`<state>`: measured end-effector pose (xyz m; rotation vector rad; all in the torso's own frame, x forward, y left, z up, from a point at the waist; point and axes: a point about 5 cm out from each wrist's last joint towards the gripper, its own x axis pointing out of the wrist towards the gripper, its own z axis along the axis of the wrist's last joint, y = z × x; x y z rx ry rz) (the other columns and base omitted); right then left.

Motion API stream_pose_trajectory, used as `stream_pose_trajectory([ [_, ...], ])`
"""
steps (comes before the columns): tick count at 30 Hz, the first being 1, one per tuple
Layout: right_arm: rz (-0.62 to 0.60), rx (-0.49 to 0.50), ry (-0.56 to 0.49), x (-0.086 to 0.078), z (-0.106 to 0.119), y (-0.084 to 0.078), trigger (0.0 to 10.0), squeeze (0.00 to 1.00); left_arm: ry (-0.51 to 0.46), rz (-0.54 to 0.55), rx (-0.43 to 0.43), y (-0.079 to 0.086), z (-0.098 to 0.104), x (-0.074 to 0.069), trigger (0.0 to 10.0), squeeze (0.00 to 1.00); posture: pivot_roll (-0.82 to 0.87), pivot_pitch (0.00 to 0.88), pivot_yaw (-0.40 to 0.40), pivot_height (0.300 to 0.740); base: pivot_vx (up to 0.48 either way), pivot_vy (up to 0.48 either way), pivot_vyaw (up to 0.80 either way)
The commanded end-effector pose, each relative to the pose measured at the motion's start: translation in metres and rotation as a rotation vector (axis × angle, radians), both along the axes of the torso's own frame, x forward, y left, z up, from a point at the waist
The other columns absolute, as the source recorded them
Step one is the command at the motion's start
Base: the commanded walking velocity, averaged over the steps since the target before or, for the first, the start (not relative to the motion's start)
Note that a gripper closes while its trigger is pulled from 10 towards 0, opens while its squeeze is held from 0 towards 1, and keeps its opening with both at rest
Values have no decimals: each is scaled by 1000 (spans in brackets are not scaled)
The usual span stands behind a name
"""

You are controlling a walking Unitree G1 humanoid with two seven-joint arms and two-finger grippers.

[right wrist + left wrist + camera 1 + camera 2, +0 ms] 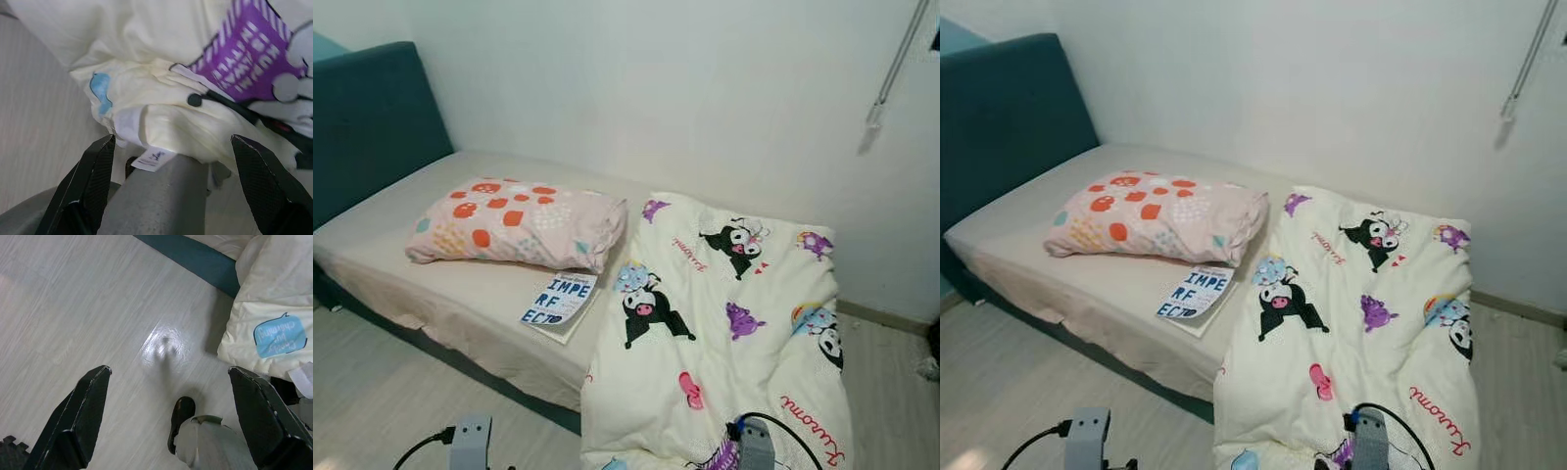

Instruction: Clean up the room

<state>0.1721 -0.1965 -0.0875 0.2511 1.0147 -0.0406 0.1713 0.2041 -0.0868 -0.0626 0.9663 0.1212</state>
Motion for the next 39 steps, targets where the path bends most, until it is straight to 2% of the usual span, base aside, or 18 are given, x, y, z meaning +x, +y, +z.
stream_pose_trajectory([
  [1,-22,-18,33,-8,-4,-2,10000,0,44,10,0,0,-4,-7,10000,0,-80,0,4,740,-240,0,0],
  [5,-38,-43,63,-16,-7,-5,10000,0,57,10,4,1,-5,-10,10000,0,-79,0,2,740,-300,0,0],
  [16,-30,-71,96,-25,-9,-10,10000,0,75,6,8,0,-8,-17,10000,0,-77,0,-7,740,-325,0,0],
  [30,-22,-92,108,-29,-10,-13,10000,0,79,-5,0,-4,-9,-18,10000,0,-84,0,-11,740,-331,0,0],
  [39,-10,-97,120,-33,-12,-12,10000,0,72,-41,-6,-11,-8,-13,10000,0,-86,0,-14,740,-326,0,0],
])
